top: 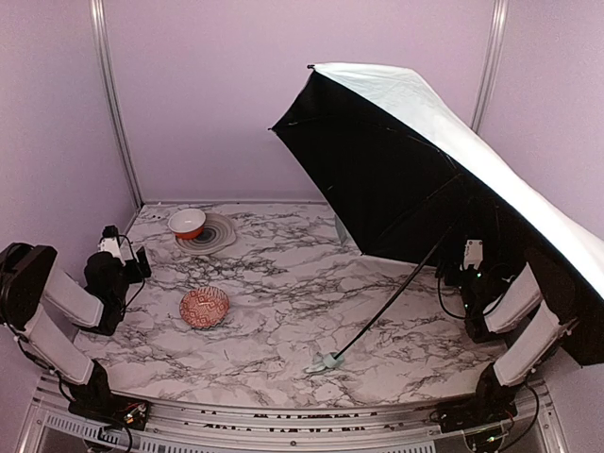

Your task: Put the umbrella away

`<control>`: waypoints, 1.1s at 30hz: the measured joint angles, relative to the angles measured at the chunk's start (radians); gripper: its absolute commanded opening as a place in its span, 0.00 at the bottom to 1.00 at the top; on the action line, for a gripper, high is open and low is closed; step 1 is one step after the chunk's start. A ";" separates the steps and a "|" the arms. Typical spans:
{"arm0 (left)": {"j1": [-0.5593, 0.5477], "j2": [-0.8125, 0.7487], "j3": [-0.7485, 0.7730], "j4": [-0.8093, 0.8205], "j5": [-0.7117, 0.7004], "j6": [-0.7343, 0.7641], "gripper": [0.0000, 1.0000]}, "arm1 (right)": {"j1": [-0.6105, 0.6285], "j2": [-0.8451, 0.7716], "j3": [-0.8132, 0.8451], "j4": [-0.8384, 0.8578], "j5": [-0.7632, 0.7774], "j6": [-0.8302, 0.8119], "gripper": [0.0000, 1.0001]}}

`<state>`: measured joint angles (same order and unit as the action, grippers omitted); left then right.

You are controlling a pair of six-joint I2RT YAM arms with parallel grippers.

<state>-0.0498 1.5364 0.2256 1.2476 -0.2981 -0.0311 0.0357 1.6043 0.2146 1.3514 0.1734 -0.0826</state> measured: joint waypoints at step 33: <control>-0.991 0.164 0.834 -0.784 0.738 0.017 0.96 | 0.027 -0.467 0.098 -0.632 -0.126 0.075 0.96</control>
<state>-1.0412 1.7004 1.0599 0.4633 0.4397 -0.0143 0.0628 1.1370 0.3126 0.7193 0.0475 -0.0078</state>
